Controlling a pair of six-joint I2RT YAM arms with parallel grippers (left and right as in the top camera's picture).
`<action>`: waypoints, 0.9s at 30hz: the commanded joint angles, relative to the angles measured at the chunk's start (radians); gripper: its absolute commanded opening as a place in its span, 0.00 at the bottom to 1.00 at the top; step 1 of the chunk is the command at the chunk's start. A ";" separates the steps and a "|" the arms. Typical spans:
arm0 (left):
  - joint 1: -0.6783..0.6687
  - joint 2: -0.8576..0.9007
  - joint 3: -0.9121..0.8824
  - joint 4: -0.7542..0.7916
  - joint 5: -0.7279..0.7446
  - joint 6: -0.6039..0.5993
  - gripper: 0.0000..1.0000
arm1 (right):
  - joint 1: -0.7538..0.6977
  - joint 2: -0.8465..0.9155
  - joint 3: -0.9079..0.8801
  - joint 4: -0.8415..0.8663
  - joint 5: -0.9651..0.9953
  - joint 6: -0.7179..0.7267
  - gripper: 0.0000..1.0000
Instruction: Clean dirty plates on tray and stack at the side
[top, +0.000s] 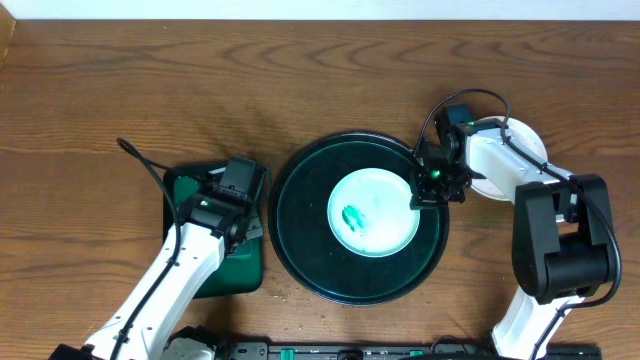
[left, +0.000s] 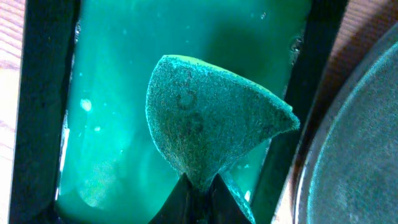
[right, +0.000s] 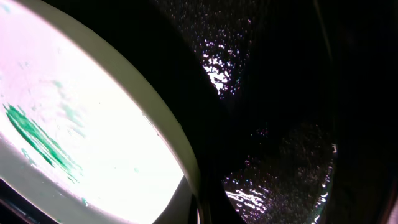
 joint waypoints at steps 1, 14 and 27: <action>-0.002 -0.004 0.089 -0.011 0.016 0.014 0.07 | 0.028 0.037 -0.013 0.029 0.052 -0.002 0.01; -0.003 0.073 0.248 -0.018 0.288 0.068 0.07 | 0.028 0.037 -0.013 0.038 0.052 -0.002 0.01; -0.241 0.309 0.376 0.046 0.332 0.115 0.07 | 0.028 0.037 -0.013 0.038 0.048 -0.002 0.01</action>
